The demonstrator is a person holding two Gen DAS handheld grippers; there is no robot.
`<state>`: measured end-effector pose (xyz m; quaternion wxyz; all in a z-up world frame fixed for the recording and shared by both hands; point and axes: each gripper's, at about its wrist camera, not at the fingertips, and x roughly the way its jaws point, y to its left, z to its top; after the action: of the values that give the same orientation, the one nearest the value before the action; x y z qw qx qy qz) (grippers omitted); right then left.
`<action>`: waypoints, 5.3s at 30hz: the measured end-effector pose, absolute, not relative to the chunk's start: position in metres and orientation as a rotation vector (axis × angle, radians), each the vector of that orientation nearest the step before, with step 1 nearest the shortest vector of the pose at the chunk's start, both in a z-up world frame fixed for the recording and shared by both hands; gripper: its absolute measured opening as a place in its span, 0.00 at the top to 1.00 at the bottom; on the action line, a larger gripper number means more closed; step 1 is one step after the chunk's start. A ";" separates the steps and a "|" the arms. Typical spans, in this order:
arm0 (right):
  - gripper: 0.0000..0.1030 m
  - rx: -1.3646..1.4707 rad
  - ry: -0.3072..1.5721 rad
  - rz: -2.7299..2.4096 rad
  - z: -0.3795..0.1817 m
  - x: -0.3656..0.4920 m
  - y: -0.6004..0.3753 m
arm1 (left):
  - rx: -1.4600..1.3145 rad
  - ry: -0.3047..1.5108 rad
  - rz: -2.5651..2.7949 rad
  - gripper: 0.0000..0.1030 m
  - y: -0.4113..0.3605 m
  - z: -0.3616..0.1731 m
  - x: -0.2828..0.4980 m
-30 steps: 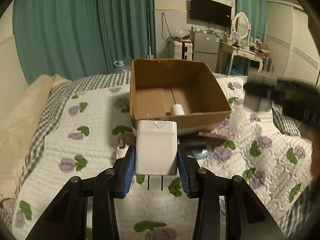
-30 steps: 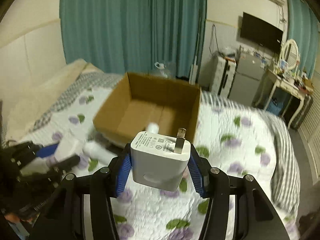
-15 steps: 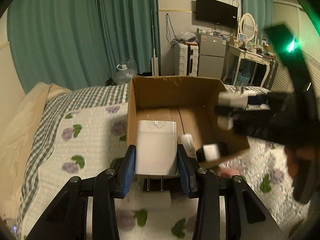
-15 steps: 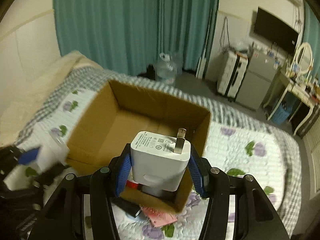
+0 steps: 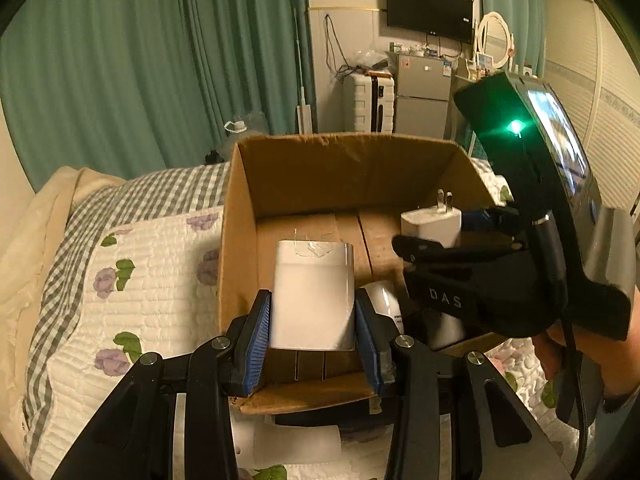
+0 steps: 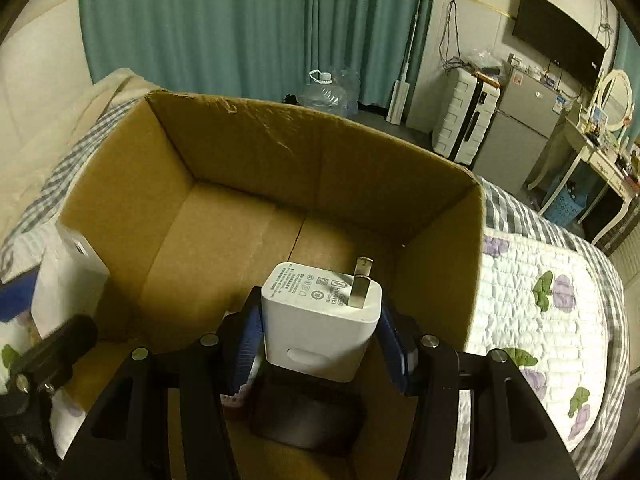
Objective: Organize rigid objects
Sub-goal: 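Lower both white chargers into the box and open both grippers, then move both grippers back toward the remaining items beside the box, then grasp the pink phone case with the right gripper while the left grasps the white cylindrical bottle, then carry the pink case and white bottle into the box and open both grippers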
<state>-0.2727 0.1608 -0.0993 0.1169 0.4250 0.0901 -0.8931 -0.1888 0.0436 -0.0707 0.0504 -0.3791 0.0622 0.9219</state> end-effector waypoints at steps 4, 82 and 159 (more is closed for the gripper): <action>0.33 1.194 0.289 -2.651 -0.098 -0.273 0.159 | -1.162 0.185 2.807 0.61 0.043 -0.072 -0.187; 0.43 1.265 0.591 -2.419 -0.145 -0.135 0.186 | -1.355 0.098 2.837 0.32 -0.021 -0.124 -0.103; 0.91 0.776 0.202 -2.670 0.047 -0.131 0.227 | -1.093 0.002 2.916 0.58 0.039 -0.005 -0.119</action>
<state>-0.1305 0.2269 0.0465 0.1762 0.2740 0.0713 -0.9428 -0.1187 0.0387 -0.0053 0.0137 -0.3508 0.0007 0.9363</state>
